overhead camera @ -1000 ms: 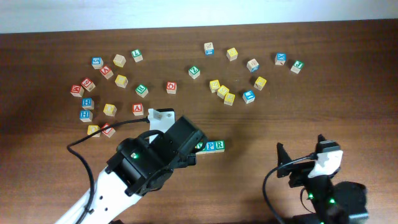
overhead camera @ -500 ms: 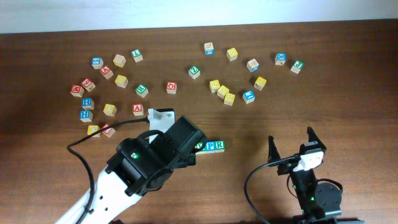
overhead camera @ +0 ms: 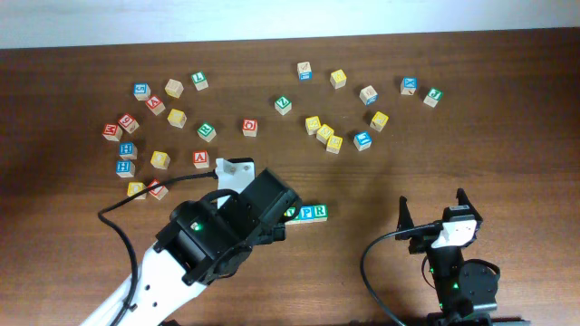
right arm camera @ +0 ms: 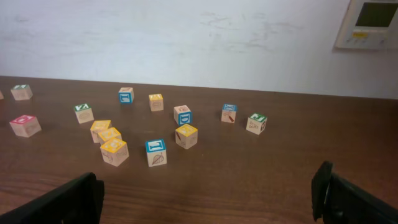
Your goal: Spell out CVPR
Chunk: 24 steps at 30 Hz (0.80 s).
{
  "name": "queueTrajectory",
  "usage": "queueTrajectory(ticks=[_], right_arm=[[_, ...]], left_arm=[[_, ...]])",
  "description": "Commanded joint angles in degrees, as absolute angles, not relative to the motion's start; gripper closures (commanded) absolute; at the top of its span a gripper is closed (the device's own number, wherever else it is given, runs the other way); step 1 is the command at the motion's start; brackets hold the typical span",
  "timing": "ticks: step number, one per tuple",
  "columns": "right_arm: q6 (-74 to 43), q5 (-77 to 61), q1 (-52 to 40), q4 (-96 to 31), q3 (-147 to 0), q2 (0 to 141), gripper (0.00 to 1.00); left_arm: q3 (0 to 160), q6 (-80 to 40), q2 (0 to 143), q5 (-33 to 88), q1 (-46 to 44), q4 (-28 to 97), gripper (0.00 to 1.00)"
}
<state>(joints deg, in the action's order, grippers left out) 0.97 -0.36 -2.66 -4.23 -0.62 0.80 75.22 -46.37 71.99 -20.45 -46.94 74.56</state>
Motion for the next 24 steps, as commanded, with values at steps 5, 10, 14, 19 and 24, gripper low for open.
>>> queueTrajectory(ticks=[5,10,14,19,24], right_arm=[[-0.45,0.27,-2.17,-4.64,-0.32,0.21,0.02],[-0.45,0.3,-2.17,-4.64,-0.32,0.21,0.02],[-0.45,0.27,-2.17,-4.64,-0.32,0.21,0.02],[-0.45,0.3,-2.17,-4.64,-0.32,0.21,0.01],[-0.45,0.3,-2.17,-4.64,-0.32,0.21,0.02]], left_arm=[[74.98,-47.31,71.11,-21.71,-47.24,74.67,0.01],[74.98,-47.31,71.11,-21.71,-47.27,74.67,0.01],[74.98,-47.31,71.11,-21.54,-47.27,74.72,0.01],[74.98,-46.04,70.61,-23.24,-46.92,77.3,0.01],[73.76,-13.45,66.89,-7.99,-36.75,62.5,0.01]])
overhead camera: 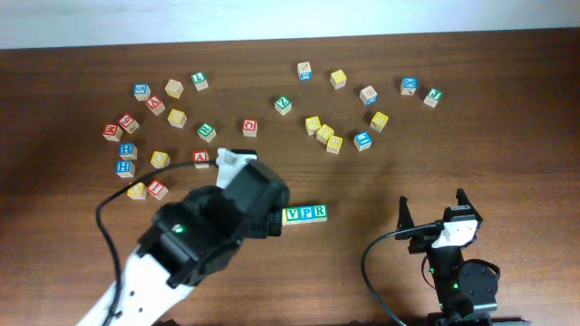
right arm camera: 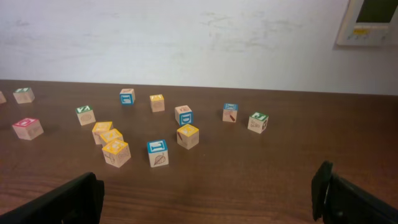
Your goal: Spell out CVPR
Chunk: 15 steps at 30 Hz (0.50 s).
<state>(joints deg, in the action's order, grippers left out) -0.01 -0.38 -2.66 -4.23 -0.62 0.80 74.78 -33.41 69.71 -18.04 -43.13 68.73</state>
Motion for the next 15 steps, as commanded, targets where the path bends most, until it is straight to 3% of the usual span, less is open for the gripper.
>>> queueTrajectory(ticks=[1,7,10,15], right_arm=[[-0.45,0.3,-2.17,-4.64,-0.32,0.21,0.02],[-0.45,0.27,-2.17,-4.64,-0.32,0.21,0.02],[-0.45,0.27,-2.17,-4.64,-0.32,0.21,0.01],[-0.45,0.3,-2.17,-4.64,-0.32,0.21,0.02]], left_arm=[[72.95,-11.92,66.28,-6.33,-35.2,60.99,0.01],[55.09,4.95,52.86,8.12,-24.1,44.6,0.01],[38.85,4.84,38.72,8.21,-17.54,34.85,0.01],[25.69,4.86,20.78,10.59,-8.84,30.87,0.01]])
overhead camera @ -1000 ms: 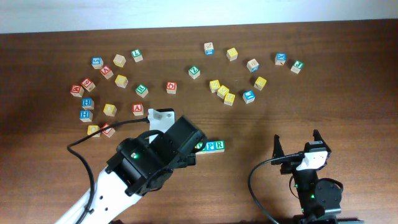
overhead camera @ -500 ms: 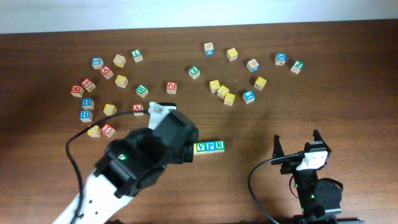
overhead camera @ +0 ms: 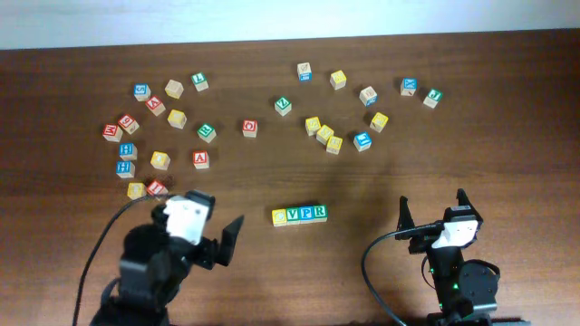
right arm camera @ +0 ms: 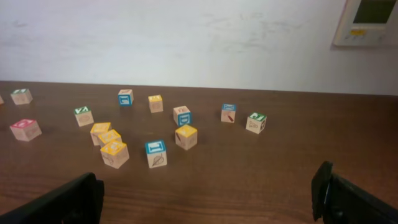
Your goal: Spell out CVPR
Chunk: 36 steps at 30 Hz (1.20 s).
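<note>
Four blocks lie in a touching row on the table in the overhead view: a yellow block (overhead camera: pixel 279 217) at the left end, then green V (overhead camera: pixel 292 215), blue P (overhead camera: pixel 305 214) and green R (overhead camera: pixel 319 213). The yellow block's letter is too small to read. My left gripper (overhead camera: pixel 198 212) sits at the lower left, apart from the row, open and holding nothing. My right gripper (overhead camera: pixel 431 199) rests at the lower right, open and empty; its two dark fingers (right arm camera: pixel 62 200) stand wide apart at the bottom corners of the right wrist view.
Several loose letter blocks are scattered across the far half of the table: a group at the left (overhead camera: pixel 159 159), a group in the middle (overhead camera: pixel 324 133) and a few at the right (overhead camera: pixel 410 86). A black cable (overhead camera: pixel 367 258) loops beside the right arm.
My left arm has moved from over the row's left end back to the lower left. A yellow block now shows at the left of V, P and R.
At first my left arm lay over the left end of the row, with only P, R and part of V showing. Then it still covered that end, with V, P and R in sight. Now it is withdrawn and the row has four blocks. The right arm stayed still.
</note>
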{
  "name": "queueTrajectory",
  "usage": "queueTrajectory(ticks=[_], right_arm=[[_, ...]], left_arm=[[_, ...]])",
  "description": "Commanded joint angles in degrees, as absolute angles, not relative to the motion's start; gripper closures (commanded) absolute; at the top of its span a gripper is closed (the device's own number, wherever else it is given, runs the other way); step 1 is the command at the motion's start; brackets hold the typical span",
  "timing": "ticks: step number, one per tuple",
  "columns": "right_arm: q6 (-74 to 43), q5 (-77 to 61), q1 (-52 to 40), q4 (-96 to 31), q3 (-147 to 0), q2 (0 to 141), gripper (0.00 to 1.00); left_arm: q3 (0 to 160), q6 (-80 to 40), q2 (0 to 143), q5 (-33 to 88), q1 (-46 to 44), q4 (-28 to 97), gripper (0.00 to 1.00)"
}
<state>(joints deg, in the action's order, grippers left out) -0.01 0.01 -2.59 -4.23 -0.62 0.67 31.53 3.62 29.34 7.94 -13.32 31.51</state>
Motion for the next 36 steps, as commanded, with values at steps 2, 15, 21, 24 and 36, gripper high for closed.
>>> queueTrajectory(ticks=[2,15,21,24,36], right_arm=[[-0.45,0.27,-2.17,-4.64,-0.32,0.21,0.02],[-0.45,0.27,-2.17,-4.64,-0.32,0.21,0.02],[-0.45,0.3,-2.17,-4.64,-0.32,0.21,0.02],[-0.45,0.27,-2.17,-4.64,-0.32,0.21,0.02],[-0.45,0.27,-2.17,-4.64,-0.32,0.21,0.02]], left_arm=[[22.41,4.86,17.65,10.76,-7.77,29.87,0.01],[6.46,5.02,3.75,13.37,-2.7,11.75,0.01],[1.5,0.58,0.27,9.93,0.54,5.23,0.01],[0.47,-5.19,0.27,4.58,1.98,3.97,0.01],[0.47,-0.27,0.27,-1.19,2.48,4.75,0.01]])
